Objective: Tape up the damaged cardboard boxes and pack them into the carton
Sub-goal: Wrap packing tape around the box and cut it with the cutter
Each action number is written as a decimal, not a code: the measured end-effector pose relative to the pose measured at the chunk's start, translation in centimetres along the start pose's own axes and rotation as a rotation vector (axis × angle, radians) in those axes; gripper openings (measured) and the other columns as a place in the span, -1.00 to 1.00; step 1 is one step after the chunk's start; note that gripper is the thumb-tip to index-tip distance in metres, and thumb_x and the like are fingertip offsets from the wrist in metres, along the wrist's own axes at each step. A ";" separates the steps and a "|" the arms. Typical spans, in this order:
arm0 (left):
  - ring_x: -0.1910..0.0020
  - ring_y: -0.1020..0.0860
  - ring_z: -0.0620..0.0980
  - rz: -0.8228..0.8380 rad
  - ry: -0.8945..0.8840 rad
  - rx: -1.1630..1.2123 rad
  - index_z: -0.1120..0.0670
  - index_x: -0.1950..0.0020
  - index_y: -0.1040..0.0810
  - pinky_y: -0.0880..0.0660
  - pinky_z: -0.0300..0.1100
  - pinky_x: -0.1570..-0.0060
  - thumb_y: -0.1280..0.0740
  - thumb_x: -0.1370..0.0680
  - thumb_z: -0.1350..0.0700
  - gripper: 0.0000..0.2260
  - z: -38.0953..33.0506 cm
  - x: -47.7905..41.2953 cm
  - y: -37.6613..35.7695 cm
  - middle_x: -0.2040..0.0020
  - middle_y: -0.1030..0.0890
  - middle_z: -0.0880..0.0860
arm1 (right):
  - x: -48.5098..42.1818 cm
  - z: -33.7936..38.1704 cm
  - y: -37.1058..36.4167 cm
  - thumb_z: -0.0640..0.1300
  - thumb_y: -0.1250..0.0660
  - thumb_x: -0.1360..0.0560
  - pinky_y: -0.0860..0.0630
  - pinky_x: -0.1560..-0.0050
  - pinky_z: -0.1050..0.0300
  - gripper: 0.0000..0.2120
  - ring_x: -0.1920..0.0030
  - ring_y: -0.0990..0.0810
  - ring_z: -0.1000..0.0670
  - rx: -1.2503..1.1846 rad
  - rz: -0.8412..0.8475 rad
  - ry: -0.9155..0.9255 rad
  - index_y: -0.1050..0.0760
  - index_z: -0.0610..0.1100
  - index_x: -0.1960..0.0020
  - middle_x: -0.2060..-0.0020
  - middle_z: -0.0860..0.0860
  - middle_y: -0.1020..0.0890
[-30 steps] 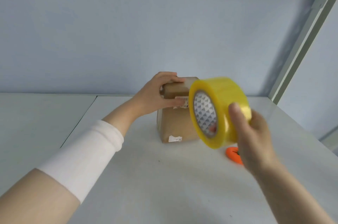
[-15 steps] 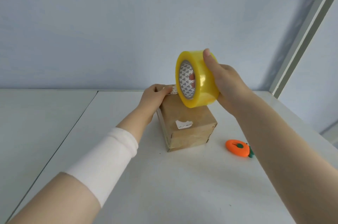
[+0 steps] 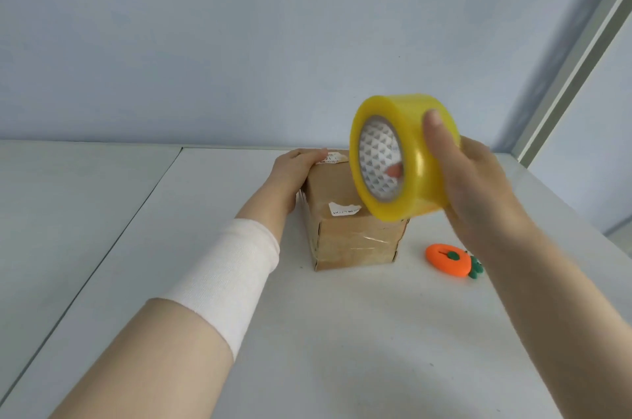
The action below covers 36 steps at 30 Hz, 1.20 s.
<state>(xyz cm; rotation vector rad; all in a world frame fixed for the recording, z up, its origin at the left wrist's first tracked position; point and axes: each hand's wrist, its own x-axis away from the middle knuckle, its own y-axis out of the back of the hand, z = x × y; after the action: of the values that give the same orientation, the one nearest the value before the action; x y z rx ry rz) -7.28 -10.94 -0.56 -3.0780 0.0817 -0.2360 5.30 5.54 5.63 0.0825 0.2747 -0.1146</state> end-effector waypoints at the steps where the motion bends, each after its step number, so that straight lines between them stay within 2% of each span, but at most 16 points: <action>1: 0.08 -0.56 -0.01 0.001 0.004 0.007 0.03 0.14 -0.58 -0.48 -0.18 0.01 -0.39 -0.48 0.09 -0.96 0.1 -0.1 0.0 0.09 -0.62 0.02 | 1.0 0.1 0.7 0.43 -0.25 -0.31 -0.60 0.17 0.19 -0.57 0.15 -0.69 0.06 -0.013 0.059 0.020 -0.66 0.14 0.15 0.21 0.03 -0.72; 3: 0.12 -0.56 -0.03 0.000 0.020 0.019 0.02 0.15 -0.57 -0.48 -0.20 0.07 -0.39 -0.48 0.08 -0.95 0.1 -0.1 -0.1 0.11 -0.62 0.02 | 2.2 -0.2 1.5 0.46 -0.26 -0.29 -0.60 -0.02 0.09 -0.51 0.00 -0.67 0.02 -0.038 0.177 0.063 -0.64 0.14 0.03 0.08 0.03 -0.71; 5: 0.14 -0.55 -0.05 0.000 0.029 0.011 0.02 0.14 -0.57 -0.48 -0.23 0.13 -0.39 -0.49 0.07 -0.95 0.0 -0.1 -0.1 0.11 -0.62 0.02 | 2.4 -0.8 1.2 0.45 -0.30 -0.25 -0.57 -0.09 0.03 -0.47 -0.03 -0.65 0.00 -0.031 0.177 0.075 -0.64 0.09 0.02 0.06 0.04 -0.70; 9: 0.11 -0.56 -0.03 -0.001 0.019 0.031 0.05 0.10 -0.59 -0.49 -0.24 0.14 -0.39 -0.48 0.09 -0.95 0.0 0.2 -0.2 0.08 -0.63 0.03 | 2.8 -1.2 -0.3 0.48 -0.36 -0.15 -0.58 0.09 0.11 -0.42 0.16 -0.67 0.01 -0.045 0.080 0.070 -0.66 -0.03 0.23 0.27 0.00 -0.70; 13: 0.07 -0.58 -0.01 -0.029 -0.008 0.081 0.10 0.01 -0.62 -0.50 -0.17 -0.02 -0.39 -0.47 0.14 -0.88 0.1 0.5 -0.5 0.02 -0.64 0.08 | 4.6 0.3 -0.3 0.37 -0.29 -0.26 -0.51 0.46 0.26 -0.58 0.45 -0.64 0.05 -0.117 -0.084 0.019 -0.65 0.03 0.34 0.47 -0.03 -0.66; 17: 0.21 -0.58 -0.09 -0.052 -0.017 0.096 0.04 0.14 -0.61 -0.51 -0.29 0.21 -0.40 -0.46 0.13 -0.99 0.0 0.7 -0.7 0.16 -0.64 -0.02 | 9.0 -0.1 0.5 0.52 -0.32 -0.11 -0.58 0.40 0.20 -0.41 0.38 -0.67 0.01 -0.074 -0.072 -0.094 -0.66 0.03 0.24 0.39 -0.05 -0.69; 19: 0.22 -0.57 -0.09 -0.065 -0.012 0.085 0.03 0.15 -0.60 -0.48 -0.30 0.29 -0.40 -0.46 0.11 -0.98 0.1 0.6 -0.8 0.18 -0.63 -0.03 | 10.7 -1.4 0.5 0.47 -0.31 -0.13 -0.56 0.41 0.24 -0.33 0.40 -0.66 0.01 -0.053 -0.102 -0.187 -0.64 -0.14 0.22 0.41 -0.08 -0.68; 21: 0.14 -0.57 -0.06 -0.062 -0.013 0.075 0.01 0.13 -0.57 -0.48 -0.29 0.24 -0.38 -0.49 0.08 -0.97 0.0 0.7 -0.9 0.15 -0.61 -0.03 | 11.3 -2.3 0.3 0.31 -0.26 -0.18 -0.50 0.47 0.33 -0.44 0.45 -0.64 0.05 -0.070 -0.144 -0.229 -0.57 -0.18 0.19 0.44 -0.05 -0.67; 22: 0.04 -0.57 -0.04 -0.066 -0.025 0.050 0.01 0.07 -0.56 -0.50 -0.27 0.13 -0.35 -0.52 0.06 -0.95 -0.2 0.9 -0.9 0.07 -0.60 -0.03 | 11.3 -2.5 0.2 0.27 -0.26 -0.20 -0.48 0.48 0.35 -0.50 0.46 -0.64 0.06 -0.066 -0.159 -0.232 -0.55 -0.16 0.17 0.44 -0.03 -0.67; 24: -0.20 -0.48 -0.05 -0.139 -0.130 -0.146 0.03 -0.18 -0.48 -0.42 -0.20 -0.18 -0.29 -0.56 -0.02 -0.76 -0.3 1.5 -0.4 -0.16 -0.52 -0.01 | 11.2 -2.4 -0.1 0.22 -0.40 -0.30 -0.47 0.49 0.35 -0.58 0.46 -0.64 0.06 -0.075 -0.154 -0.227 -0.54 -0.15 0.16 0.42 -0.03 -0.67; 26: -0.34 -0.32 -0.16 -0.174 -0.425 -0.371 0.00 -0.34 -0.37 -0.24 -0.28 -0.33 -0.28 -0.55 -0.06 -0.62 -0.5 3.2 0.6 -0.35 -0.38 -0.02 | 11.2 -2.7 0.1 0.17 -0.34 -0.34 -0.48 0.48 0.35 -0.61 0.43 -0.65 0.03 -0.097 -0.138 -0.226 -0.55 -0.17 0.13 0.37 -0.06 -0.67; 28: -0.41 -0.21 -0.22 0.042 -0.743 -0.571 -0.05 -0.35 -0.36 -0.11 -0.38 -0.37 -0.33 -0.49 -0.11 -0.54 -0.3 5.8 1.5 -0.43 -0.31 -0.03 | 11.5 -2.8 0.1 0.17 -0.32 -0.33 -0.48 0.46 0.35 -0.60 0.41 -0.66 0.03 -0.109 -0.128 -0.224 -0.55 -0.17 0.11 0.35 -0.06 -0.68; 30: -0.48 -0.15 -0.06 0.280 -0.939 -0.925 0.00 -0.36 -0.40 -0.07 -0.20 -0.44 -0.41 -0.36 -0.19 -0.38 0.6 7.9 2.0 -0.46 -0.31 0.04 | 11.7 -3.1 0.0 0.18 -0.44 -0.31 -0.49 0.45 0.37 -0.59 0.40 -0.66 0.05 -0.118 -0.121 -0.208 -0.55 -0.15 0.09 0.34 -0.03 -0.69; 31: -0.48 -0.17 0.01 0.325 -1.010 -1.067 0.04 -0.37 -0.42 -0.10 -0.08 -0.46 -0.43 -0.34 -0.20 -0.34 1.2 8.4 2.1 -0.45 -0.34 0.08 | 11.7 -3.0 -0.1 0.20 -0.43 -0.29 -0.49 0.44 0.36 -0.57 0.39 -0.66 0.05 -0.128 -0.118 -0.209 -0.54 -0.14 0.09 0.34 -0.01 -0.69; 34: -0.43 -0.31 0.00 0.259 -1.018 -1.124 0.06 -0.34 -0.46 -0.27 0.00 -0.39 -0.44 -0.41 -0.08 -0.46 1.1 8.8 2.1 -0.40 -0.41 0.02 | 11.1 -2.5 0.2 0.29 -0.29 -0.21 -0.53 0.40 0.32 -0.45 0.35 -0.68 0.06 -0.126 -0.067 -0.203 -0.57 -0.16 0.09 0.32 0.02 -0.70; 36: -0.39 -0.37 -0.05 0.261 -0.967 -1.090 0.00 -0.33 -0.47 -0.32 -0.03 -0.33 -0.45 -0.42 -0.07 -0.49 0.1 8.8 2.0 -0.37 -0.44 -0.05 | 10.5 -1.3 0.7 0.42 -0.34 -0.16 -0.59 0.30 0.23 -0.37 0.26 -0.69 0.02 -0.114 0.033 -0.150 -0.64 -0.09 0.09 0.26 -0.02 -0.71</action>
<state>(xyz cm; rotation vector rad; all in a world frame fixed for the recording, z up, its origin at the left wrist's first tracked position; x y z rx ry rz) 1.29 -13.41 0.52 -3.5746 0.7528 1.8279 15.06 5.28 1.59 -0.0344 0.1292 -0.0717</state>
